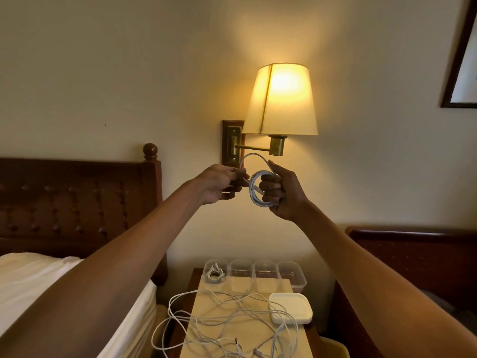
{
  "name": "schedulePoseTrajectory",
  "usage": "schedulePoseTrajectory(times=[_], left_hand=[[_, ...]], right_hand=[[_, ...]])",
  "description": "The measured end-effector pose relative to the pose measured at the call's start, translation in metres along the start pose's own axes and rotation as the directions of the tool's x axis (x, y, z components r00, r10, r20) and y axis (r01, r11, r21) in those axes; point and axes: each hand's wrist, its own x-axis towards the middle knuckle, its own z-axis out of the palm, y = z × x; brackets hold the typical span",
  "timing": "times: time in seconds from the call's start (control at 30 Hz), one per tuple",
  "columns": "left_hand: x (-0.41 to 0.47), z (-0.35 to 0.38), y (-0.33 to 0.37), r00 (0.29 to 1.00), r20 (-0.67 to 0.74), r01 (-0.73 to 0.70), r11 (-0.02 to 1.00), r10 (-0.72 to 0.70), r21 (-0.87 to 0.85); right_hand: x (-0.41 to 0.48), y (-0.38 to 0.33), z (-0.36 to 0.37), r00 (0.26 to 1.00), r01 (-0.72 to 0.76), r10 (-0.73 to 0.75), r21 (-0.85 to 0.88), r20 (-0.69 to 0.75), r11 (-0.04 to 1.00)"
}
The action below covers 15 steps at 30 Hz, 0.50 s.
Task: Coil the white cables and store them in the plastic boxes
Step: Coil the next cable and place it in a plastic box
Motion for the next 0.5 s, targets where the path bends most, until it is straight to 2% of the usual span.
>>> schedulePoseTrajectory(times=[0.2,0.37,0.5], left_hand=[[0.001,0.009,-0.001,0.993,-0.061,0.101,0.994,-0.104,-0.049],[0.003,0.015,-0.005,0.994,-0.084,0.052,0.992,-0.063,-0.118],[0.0,0.016,-0.005,0.997,-0.048,0.061,0.993,-0.066,-0.104]], right_hand=[[0.004,0.002,0.002,1.0,-0.015,0.015,-0.002,-0.001,1.0],[0.006,0.003,0.002,0.992,0.055,-0.059,-0.042,-0.112,0.998],[0.007,0.007,0.002,0.977,0.11,-0.127,-0.103,-0.174,0.989]])
